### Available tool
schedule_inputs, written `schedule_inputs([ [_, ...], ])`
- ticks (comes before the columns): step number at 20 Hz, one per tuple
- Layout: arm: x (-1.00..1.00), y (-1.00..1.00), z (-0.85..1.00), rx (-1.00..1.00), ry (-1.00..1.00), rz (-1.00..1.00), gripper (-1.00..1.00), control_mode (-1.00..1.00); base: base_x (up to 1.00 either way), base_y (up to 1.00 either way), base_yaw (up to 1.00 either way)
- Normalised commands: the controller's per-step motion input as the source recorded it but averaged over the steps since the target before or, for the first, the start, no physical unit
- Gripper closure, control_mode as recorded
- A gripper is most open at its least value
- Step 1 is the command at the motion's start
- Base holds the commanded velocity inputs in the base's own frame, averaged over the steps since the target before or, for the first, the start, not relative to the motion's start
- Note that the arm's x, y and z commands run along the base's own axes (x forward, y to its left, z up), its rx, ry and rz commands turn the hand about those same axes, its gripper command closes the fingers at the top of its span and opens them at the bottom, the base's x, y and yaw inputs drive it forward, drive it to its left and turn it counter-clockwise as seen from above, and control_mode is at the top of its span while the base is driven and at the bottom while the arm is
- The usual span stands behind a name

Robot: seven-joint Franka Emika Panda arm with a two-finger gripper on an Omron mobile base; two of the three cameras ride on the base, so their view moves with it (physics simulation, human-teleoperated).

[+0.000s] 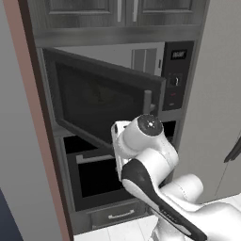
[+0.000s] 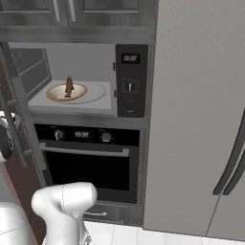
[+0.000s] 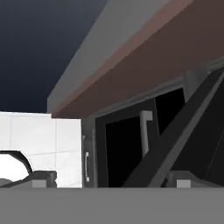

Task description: Remove the kiwi from the bowl and place it on the small plate. Then place the bowl with only the fish in the microwave, close the door, and press the start button to microwave the fish.

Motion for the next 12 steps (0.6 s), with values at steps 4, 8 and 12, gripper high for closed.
schedule_inputs([
  [4,0.81,-0.80,0.22,0.07,0.00,0.00,-1.00,-1.00,0.00,0.00,0.00],
  [8,0.95,-0.57,0.34,0.01,0.00,-0.02,-1.00,-1.00,0.00,0.00,0.00],
  [12,0.93,-0.39,0.40,0.00,0.00,-0.05,-1.00,-1.00,0.00,0.00,0.00],
])
